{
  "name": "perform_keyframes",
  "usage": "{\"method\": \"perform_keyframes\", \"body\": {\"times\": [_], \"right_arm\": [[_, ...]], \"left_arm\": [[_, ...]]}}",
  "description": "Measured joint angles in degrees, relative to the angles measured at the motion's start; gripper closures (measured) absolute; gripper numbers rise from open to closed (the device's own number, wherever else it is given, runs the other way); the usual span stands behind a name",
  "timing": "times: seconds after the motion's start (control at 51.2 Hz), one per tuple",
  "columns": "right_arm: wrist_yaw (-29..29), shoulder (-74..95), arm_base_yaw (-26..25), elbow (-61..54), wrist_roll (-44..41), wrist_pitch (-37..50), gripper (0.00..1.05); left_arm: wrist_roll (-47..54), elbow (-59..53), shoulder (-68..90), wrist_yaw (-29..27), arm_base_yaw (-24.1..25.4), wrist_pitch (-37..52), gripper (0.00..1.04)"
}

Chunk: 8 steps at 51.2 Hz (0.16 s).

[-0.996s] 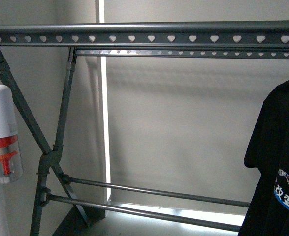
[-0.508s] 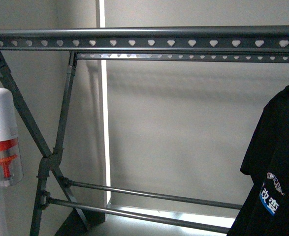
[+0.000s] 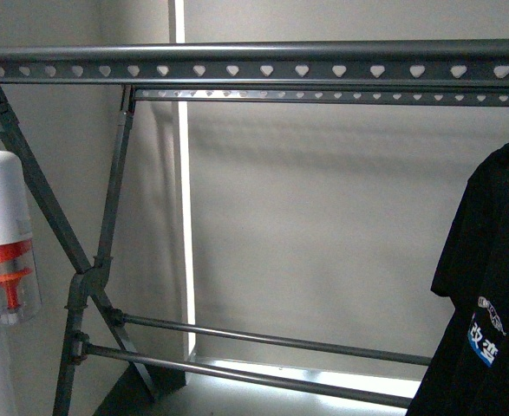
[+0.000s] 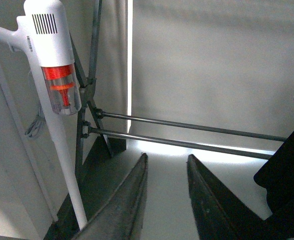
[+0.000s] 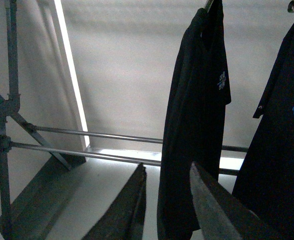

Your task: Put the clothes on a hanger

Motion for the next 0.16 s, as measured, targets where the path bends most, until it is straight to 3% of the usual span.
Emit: {"method": "perform_keyframes", "body": {"times": [0.156], "right_arm": [[0.0,0.0,0.0,0.0,0.0,0.0,0.52]], "left_arm": [[0.0,0.0,0.0,0.0,0.0,0.0,0.51]]}}
